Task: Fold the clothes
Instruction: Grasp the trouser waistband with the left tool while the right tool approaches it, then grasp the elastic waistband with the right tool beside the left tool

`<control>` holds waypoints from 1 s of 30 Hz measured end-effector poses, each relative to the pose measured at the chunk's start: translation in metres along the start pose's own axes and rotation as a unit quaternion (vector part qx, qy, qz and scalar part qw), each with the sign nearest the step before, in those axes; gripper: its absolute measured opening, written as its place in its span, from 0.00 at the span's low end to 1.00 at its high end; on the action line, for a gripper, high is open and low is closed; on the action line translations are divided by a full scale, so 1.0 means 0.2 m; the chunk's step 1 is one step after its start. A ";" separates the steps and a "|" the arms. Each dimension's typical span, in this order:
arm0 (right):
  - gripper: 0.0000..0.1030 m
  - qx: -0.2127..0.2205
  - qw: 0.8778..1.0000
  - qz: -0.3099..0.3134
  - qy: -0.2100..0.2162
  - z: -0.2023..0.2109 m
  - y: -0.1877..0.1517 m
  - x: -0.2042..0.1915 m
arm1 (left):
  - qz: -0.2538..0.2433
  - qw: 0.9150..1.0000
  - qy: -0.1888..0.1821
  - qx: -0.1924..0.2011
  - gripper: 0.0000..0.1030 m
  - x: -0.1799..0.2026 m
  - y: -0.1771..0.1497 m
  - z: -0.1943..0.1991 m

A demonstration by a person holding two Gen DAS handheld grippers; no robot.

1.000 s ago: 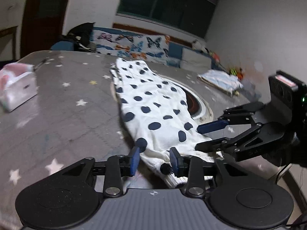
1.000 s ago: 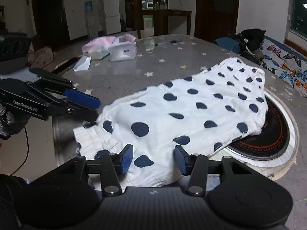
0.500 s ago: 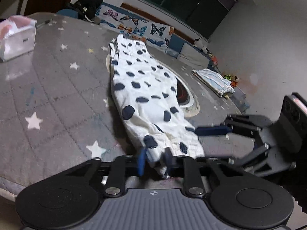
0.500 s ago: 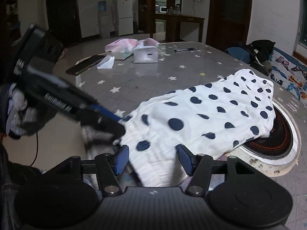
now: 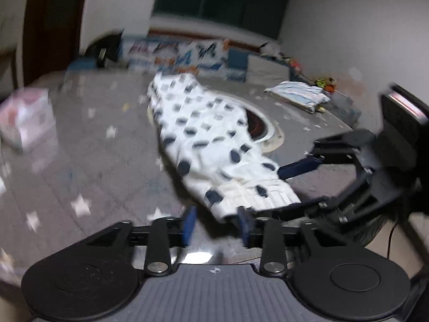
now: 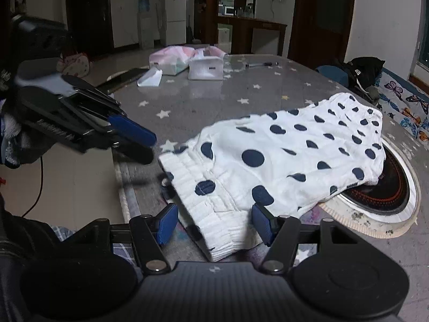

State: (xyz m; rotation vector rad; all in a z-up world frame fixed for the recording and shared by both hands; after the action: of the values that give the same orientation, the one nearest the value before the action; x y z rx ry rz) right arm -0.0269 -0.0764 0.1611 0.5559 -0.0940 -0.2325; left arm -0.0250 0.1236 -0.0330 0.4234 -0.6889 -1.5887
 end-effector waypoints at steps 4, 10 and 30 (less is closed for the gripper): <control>0.61 -0.002 1.000 -0.002 -0.003 0.00 -0.01 0.01 | -0.083 0.996 0.029 0.018 0.52 0.12 0.02 -0.02; 0.61 -0.004 1.000 -0.005 -0.009 0.02 -0.03 0.02 | -0.161 0.985 0.065 -0.002 0.52 0.19 0.01 -0.20; 0.72 -0.007 0.994 0.068 -0.085 0.03 -0.10 0.08 | -0.178 0.983 0.033 -0.029 0.15 0.11 0.28 -0.21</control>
State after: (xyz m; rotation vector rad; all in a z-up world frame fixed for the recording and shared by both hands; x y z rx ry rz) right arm -0.0169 -0.0991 0.1558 0.5136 -0.2942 -0.1466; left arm 0.0408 0.0920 -0.0249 0.5777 -0.5334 -1.9165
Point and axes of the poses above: each gripper's, at about its wrist camera, not at the fingertips, and z roughly against the way its jaws point, x to its right, y to its top, the point moved 9 cm from there along -z, roughly the way its jaws point, and after that the axes turned 14 degrees about -x, right-handed, at the moved point
